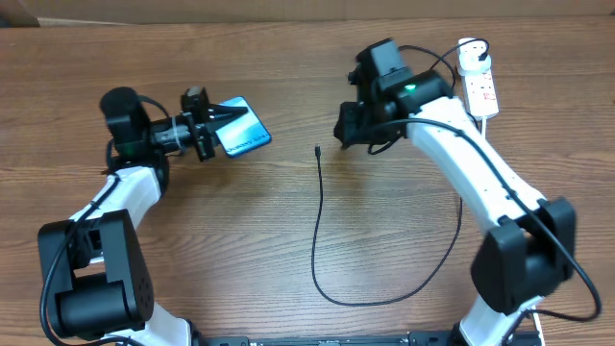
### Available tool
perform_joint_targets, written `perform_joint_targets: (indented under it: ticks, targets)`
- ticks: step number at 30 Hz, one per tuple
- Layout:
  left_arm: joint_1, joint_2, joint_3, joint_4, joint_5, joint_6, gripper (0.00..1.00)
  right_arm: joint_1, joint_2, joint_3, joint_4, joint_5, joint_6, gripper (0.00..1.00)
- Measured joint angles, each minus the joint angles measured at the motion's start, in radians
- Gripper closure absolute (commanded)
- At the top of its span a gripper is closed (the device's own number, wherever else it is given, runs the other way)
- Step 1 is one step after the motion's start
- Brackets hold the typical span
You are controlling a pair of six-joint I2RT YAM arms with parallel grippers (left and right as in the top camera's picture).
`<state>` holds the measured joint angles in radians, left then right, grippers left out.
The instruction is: Plug charger to phone and switch on socket
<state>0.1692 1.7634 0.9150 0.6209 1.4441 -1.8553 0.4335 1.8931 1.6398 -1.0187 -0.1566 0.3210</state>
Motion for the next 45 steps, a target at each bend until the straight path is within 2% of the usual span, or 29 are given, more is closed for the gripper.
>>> perform_joint_targets:
  ticks: [4, 10, 22, 45]
  targets:
    - [0.021, 0.0, 0.0, 0.0, -0.009, 0.0, 0.96, 0.051, 0.069, 0.028, -0.072, 0.087, 0.019, 0.52]
    - [0.024, 0.0, 0.0, 0.0, -0.041, 0.0, 0.96, 0.111, 0.262, 0.257, -0.249, 0.212, 0.019, 0.53]
    - [0.029, 0.0, 0.0, 0.0, -0.064, 0.0, 0.96, 0.159, 0.42, 0.301, -0.194, 0.27, 0.035, 0.59]
    - [0.029, 0.0, 0.0, 0.0, -0.064, 0.0, 0.96, 0.196, 0.46, 0.283, -0.091, 0.328, 0.042, 0.63]
